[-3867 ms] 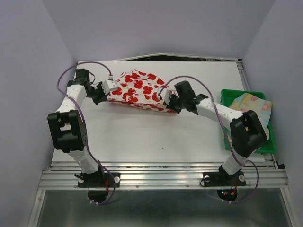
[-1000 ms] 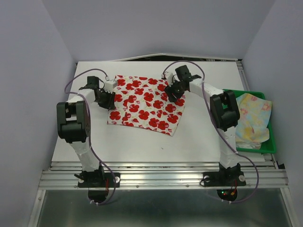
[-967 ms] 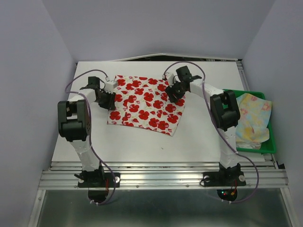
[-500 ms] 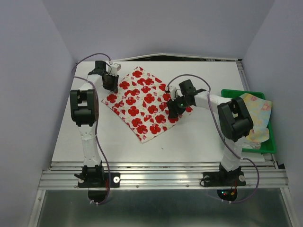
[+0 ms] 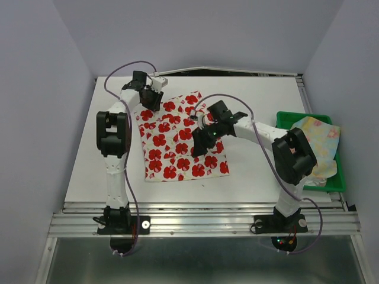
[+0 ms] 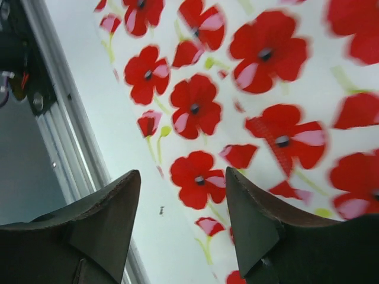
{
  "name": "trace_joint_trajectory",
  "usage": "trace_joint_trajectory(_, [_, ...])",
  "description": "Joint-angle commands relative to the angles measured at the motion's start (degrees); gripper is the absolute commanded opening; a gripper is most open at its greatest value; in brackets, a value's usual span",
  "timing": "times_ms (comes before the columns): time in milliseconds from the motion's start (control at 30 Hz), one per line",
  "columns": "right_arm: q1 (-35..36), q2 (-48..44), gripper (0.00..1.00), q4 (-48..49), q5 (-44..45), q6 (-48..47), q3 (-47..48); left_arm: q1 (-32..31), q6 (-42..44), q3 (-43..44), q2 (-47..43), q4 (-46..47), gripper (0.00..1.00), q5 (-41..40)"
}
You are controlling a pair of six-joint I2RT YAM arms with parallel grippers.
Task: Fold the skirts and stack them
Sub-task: Flatten the skirt out
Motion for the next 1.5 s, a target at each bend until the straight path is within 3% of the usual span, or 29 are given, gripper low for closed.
trace_joint_trajectory(0, [-6.41,1.19,0.63,0.54,3.66,-0.02,8.68,2.13,4.24,-3.66,-12.06,0.47,0.41,1.77])
trace_joint_trajectory(200, [-8.97,11.31,0.59,0.46,16.22,-8.27,21.07,5.11,5.03,-0.59,-10.94,-7.96,0.44,6.96])
trace_joint_trajectory(367, [-8.97,17.38,0.56,0.02,20.54,-11.79,24.61,5.56,4.33,-4.80,-11.72,-4.64,0.44,4.95])
trace_joint_trajectory(567, [-8.97,16.78,0.54,0.02,21.07,-15.13,16.97,5.73,3.54,-2.26,-9.53,-6.46,0.45,6.70])
trace_joint_trajectory(867, [-8.97,10.71,0.53,1.86,25.90,-21.29,-0.52,3.89,10.13,-23.49,-16.11,-1.21,0.43,5.74])
trace_joint_trajectory(1200, [-8.97,4.65,0.55,-4.45,16.87,-24.98,-5.54,-0.59,13.91,-38.03,-20.60,0.91,0.40,5.04])
trace_joint_trajectory(1333, [-8.97,2.28,0.57,-8.85,13.08,-25.50,-2.56,-0.24,13.91,-35.67,-21.92,1.00,0.43,4.68])
trace_joint_trajectory(1467, [-8.97,1.57,0.57,-19.56,7.99,-30.94,5.60,2.13,12.77,-26.45,-20.78,-3.38,0.47,9.33])
